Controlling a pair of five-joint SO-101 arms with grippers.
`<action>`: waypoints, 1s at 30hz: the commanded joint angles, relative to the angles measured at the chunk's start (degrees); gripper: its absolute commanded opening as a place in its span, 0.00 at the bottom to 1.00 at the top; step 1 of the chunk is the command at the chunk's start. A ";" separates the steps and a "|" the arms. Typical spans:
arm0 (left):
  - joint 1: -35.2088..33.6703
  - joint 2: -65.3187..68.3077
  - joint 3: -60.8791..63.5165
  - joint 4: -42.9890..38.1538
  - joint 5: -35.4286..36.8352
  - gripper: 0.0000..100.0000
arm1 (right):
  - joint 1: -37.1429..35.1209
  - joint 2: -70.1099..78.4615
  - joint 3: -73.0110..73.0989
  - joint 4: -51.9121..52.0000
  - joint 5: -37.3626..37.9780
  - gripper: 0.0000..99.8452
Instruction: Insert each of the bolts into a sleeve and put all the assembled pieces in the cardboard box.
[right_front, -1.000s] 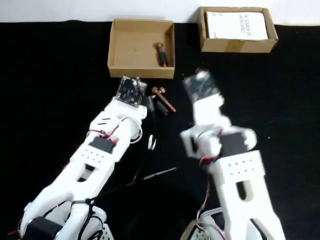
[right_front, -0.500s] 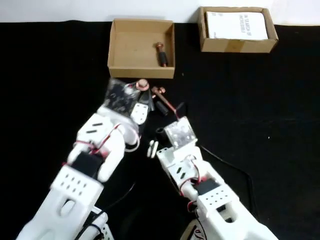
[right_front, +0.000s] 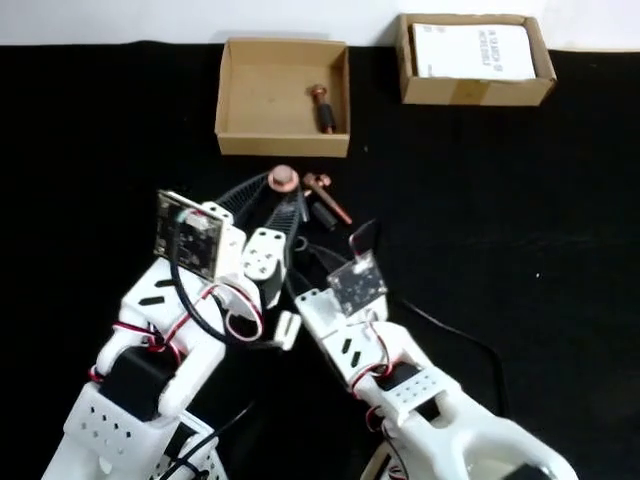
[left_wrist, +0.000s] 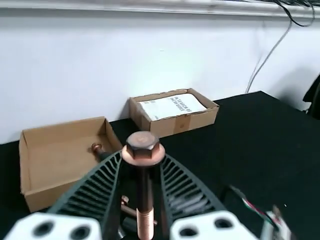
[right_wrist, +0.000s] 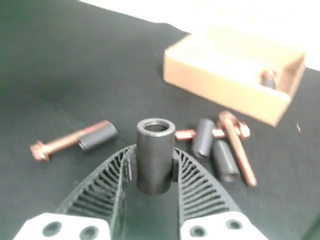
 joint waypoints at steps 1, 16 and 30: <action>-0.22 -1.27 -2.59 0.09 0.62 0.01 | -1.27 4.97 -1.45 -7.43 0.53 0.01; -0.13 -1.27 0.13 2.55 0.88 0.01 | -1.19 15.60 -2.77 -23.43 7.03 0.01; 2.51 -4.97 4.53 2.11 0.62 0.01 | 1.89 15.69 -5.05 -23.43 1.05 0.01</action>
